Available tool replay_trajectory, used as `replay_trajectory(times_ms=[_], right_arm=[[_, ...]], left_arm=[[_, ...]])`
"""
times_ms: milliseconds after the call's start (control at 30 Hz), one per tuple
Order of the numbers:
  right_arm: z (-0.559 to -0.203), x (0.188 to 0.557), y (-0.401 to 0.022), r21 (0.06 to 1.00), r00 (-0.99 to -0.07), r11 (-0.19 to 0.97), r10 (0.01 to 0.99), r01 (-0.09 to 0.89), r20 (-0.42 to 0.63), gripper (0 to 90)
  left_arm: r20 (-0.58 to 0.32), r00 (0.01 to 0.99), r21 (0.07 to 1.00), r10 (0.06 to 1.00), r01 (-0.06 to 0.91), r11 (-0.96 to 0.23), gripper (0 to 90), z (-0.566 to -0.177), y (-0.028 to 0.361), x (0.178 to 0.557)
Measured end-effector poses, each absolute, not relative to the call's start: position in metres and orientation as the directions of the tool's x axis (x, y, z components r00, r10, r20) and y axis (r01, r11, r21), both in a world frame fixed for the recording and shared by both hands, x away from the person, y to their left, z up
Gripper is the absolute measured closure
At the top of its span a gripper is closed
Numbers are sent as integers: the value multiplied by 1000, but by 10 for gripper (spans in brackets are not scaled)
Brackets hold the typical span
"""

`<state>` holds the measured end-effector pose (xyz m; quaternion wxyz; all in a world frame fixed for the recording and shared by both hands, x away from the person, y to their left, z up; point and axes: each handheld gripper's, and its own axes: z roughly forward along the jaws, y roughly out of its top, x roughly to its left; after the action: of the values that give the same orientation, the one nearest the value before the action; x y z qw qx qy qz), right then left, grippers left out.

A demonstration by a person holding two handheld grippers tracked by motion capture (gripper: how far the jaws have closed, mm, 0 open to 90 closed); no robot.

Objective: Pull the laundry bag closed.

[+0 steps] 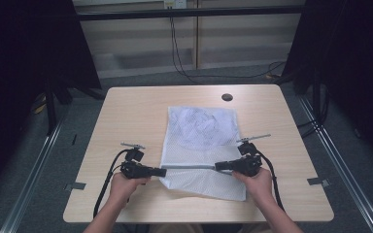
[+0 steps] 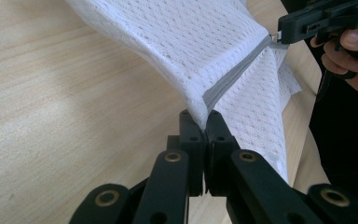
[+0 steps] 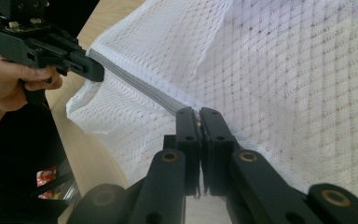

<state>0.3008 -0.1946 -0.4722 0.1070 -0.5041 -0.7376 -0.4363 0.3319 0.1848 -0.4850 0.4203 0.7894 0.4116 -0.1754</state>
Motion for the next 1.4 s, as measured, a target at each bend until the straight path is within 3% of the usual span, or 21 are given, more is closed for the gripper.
replay_trajectory(times_ms=[1400], right_arm=[[-472, 300, -206, 528, -453, 99, 660, 843, 599, 869]], left_arm=[[-605, 604, 526, 519, 792, -308, 882, -484, 187, 332]])
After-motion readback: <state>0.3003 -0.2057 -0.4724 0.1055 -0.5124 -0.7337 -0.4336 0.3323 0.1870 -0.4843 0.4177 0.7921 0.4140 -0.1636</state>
